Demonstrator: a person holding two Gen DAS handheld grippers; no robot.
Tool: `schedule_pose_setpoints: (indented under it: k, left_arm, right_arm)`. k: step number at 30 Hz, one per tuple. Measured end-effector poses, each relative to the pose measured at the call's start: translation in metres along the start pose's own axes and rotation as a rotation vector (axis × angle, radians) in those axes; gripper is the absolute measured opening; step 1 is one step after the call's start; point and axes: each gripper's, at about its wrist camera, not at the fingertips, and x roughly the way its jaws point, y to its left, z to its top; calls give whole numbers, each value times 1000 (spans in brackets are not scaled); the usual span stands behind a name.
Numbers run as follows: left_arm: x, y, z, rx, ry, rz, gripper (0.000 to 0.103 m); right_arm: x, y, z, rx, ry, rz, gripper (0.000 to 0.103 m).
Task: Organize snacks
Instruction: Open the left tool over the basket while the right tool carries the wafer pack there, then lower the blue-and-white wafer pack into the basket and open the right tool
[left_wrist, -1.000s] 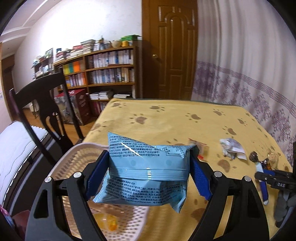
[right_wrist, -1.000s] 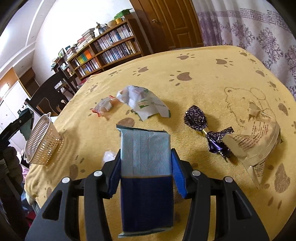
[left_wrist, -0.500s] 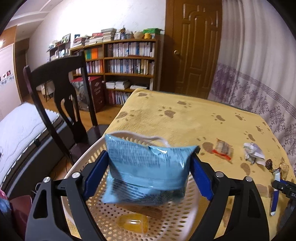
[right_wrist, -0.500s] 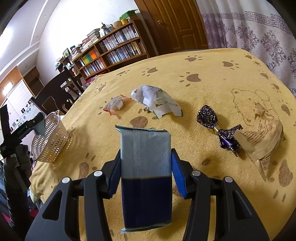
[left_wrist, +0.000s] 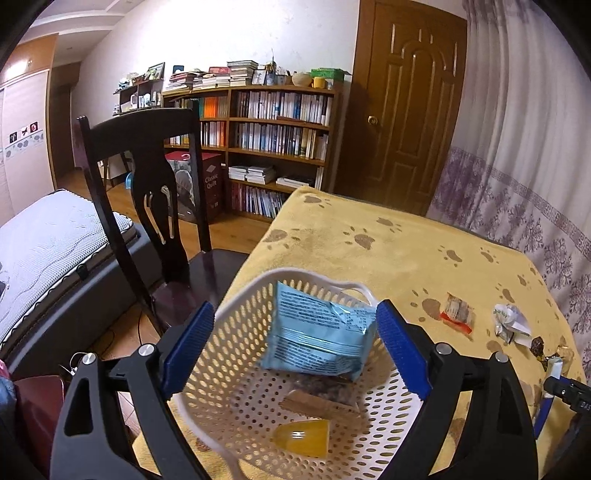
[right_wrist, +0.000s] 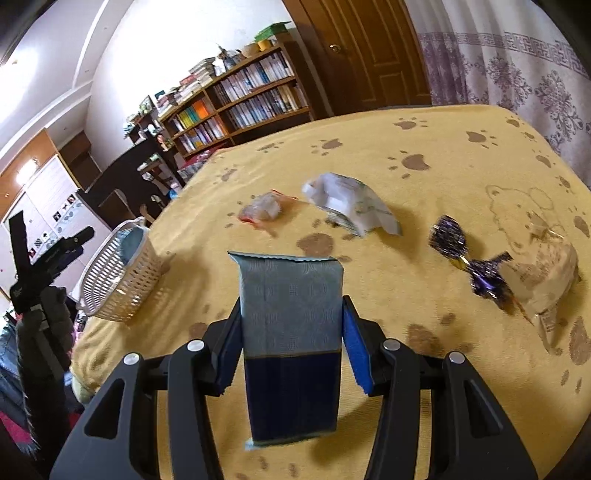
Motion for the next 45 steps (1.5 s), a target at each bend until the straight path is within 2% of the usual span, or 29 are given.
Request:
schedule_pose_setpoints:
  k: [10, 18, 24, 29, 35, 42, 45]
  left_arm:
    - [-27, 11, 2, 15, -57, 1, 91]
    - [-48, 37, 8, -34, -103, -3, 92]
    - [-58, 54, 11, -74, -118, -9, 92]
    - [-67, 62, 13, -114, -138, -29, 92]
    - [-69, 61, 14, -116, -144, -31, 92]
    - [-69, 81, 17, -197, -147, -17, 94]
    - [-69, 87, 16, -215, -147, -16, 95]
  right_arm:
    - [5, 76, 27, -83, -29, 125, 50]
    - [17, 157, 49, -165, -26, 229, 50]
    - [41, 210, 64, -168, 7, 298, 50]
    - [76, 239, 65, -144, 77, 308, 50]
    - [114, 264, 68, -109, 153, 297, 50]
    - [154, 271, 65, 4, 262, 285, 52]
    - [161, 269, 62, 20, 277, 270, 55]
